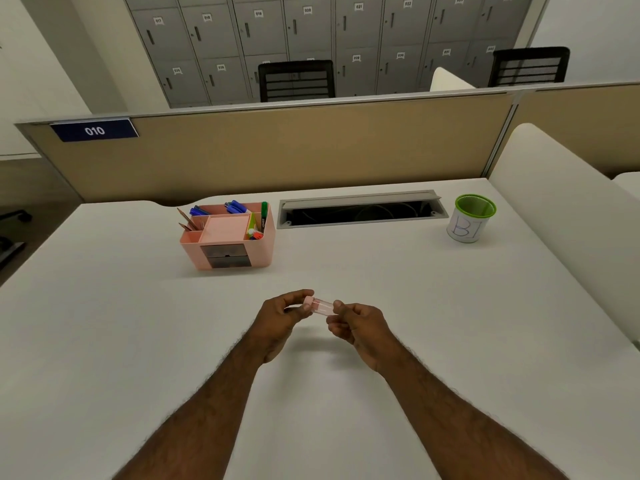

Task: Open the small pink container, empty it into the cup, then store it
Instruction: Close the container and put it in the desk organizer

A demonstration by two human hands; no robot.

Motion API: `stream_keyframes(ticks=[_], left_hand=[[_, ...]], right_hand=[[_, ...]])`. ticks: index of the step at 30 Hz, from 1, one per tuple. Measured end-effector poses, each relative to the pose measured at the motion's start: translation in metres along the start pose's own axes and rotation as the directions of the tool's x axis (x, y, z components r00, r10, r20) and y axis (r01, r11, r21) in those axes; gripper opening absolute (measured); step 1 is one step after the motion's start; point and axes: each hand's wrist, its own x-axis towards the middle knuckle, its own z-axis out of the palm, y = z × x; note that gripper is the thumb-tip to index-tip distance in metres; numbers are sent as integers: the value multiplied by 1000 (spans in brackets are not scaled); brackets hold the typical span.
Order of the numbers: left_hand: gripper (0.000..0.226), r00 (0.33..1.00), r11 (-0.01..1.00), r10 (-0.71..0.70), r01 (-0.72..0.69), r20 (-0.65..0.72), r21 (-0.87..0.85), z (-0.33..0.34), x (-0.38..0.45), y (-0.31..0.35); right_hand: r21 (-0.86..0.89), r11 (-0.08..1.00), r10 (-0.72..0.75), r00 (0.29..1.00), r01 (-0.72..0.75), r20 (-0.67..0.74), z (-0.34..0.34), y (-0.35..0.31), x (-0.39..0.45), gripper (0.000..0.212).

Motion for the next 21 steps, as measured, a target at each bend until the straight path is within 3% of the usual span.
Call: stream_keyframes(ticks=[7,12,15,18,21], left_hand=[[27,1000,1000,17,-17,10,-18,1,-1,-2],[22,999,999,34,-35,13,12,0,0,-3],[23,1000,1000,22,-22,9,13,-1,1,-4],[24,1000,1000,-8,8,17,-6,-6,2,-2],[29,999,999,-48,47,25,20,-15,6,3]], right_hand=[[14,997,83,997,-82,-7,0,-6,-1,33],[264,923,303,952,-281,-45,4,-6,4,21],[280,915,312,949,-291,-33,6,-5,7,20],[141,951,275,961,-275,21,7,-6,9,27],[-341,933,162,981,-118,104,10,-10,11,38]])
